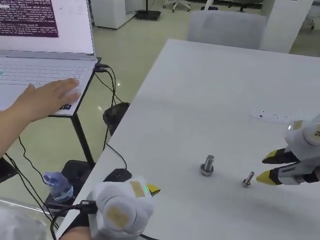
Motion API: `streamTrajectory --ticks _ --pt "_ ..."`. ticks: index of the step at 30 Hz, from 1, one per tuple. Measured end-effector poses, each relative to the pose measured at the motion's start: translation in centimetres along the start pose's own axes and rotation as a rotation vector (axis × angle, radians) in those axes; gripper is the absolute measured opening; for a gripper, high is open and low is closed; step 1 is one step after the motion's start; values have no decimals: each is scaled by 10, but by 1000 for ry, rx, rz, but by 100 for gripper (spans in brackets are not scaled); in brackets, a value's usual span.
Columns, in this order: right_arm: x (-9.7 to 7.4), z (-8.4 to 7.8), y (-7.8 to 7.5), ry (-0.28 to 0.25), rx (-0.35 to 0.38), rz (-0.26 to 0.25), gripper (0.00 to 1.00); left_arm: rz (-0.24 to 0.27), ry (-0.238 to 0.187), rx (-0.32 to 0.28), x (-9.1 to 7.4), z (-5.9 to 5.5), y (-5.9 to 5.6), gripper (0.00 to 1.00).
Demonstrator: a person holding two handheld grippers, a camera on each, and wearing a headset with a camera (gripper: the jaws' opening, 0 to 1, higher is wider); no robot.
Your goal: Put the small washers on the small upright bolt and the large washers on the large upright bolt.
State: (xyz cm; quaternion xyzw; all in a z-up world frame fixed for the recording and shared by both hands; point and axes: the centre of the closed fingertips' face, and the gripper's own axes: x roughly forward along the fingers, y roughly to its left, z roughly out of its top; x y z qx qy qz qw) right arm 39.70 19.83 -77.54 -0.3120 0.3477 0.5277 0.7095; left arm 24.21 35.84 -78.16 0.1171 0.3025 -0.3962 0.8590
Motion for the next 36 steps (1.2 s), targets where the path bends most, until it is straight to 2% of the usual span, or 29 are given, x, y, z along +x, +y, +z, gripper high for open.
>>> streamTrajectory --ticks 1,4,5,12,16,17,21,29,31,36 --pt "-7 3 3 -42 -16 -5 36 4 -5 -5 0 2 1 80" --pt "-20 -1 9 -60 21 -15 37 11 -16 -12 -1 6 1 81" --pt "-25 -1 13 -85 41 -17 38 15 -20 -17 -1 7 1 81" --pt "-49 -13 41 -164 71 -24 44 36 -30 -40 -6 9 -4 81" --pt "-62 -15 52 -245 141 -40 47 43 -60 -79 -10 12 -9 83" --pt "-66 -17 53 -264 156 -62 48 45 -63 -91 -11 13 -9 83" --pt "-74 -22 57 -329 217 -84 53 49 -75 -102 -14 13 -10 83" --pt "-75 -46 82 -360 267 -107 60 70 -107 -111 -18 17 -15 85" --pt "-74 -52 89 -368 277 -116 62 74 -101 -94 -18 16 -18 86" --pt "-69 -65 99 -397 305 -141 69 72 -124 -81 -15 16 -25 88"
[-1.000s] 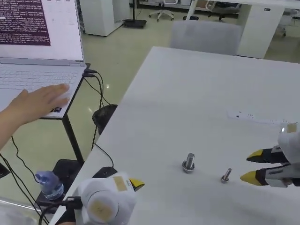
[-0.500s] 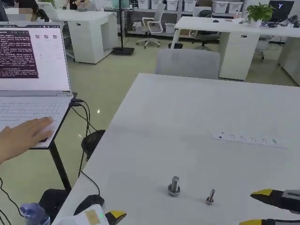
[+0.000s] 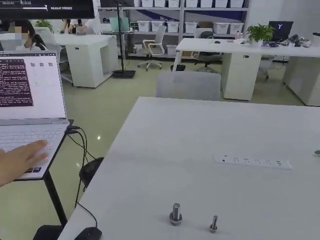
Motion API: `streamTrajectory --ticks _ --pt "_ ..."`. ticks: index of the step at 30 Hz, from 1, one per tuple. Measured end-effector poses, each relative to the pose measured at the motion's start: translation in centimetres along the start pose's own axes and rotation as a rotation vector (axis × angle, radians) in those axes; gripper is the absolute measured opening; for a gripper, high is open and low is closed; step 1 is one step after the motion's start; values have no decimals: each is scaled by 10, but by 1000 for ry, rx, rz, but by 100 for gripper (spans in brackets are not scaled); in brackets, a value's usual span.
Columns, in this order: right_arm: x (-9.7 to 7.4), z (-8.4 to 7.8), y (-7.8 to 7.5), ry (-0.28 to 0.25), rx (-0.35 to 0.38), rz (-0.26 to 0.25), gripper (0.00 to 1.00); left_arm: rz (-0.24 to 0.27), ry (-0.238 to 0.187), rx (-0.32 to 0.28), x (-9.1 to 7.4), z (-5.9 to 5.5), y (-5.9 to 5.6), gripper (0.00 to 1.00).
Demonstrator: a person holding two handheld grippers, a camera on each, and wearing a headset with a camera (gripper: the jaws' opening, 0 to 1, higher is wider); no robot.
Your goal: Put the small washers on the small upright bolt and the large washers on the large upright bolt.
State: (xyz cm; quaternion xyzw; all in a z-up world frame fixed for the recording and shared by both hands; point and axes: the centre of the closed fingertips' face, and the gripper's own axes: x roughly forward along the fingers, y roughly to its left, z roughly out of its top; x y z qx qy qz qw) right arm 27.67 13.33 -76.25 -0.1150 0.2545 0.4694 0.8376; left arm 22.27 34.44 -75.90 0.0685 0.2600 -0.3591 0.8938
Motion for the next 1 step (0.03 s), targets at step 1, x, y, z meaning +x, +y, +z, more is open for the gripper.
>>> streamTrajectory --ticks 1 --pt "0 -2 1 -4 7 -2 71 -6 -1 7 0 -1 -2 88"
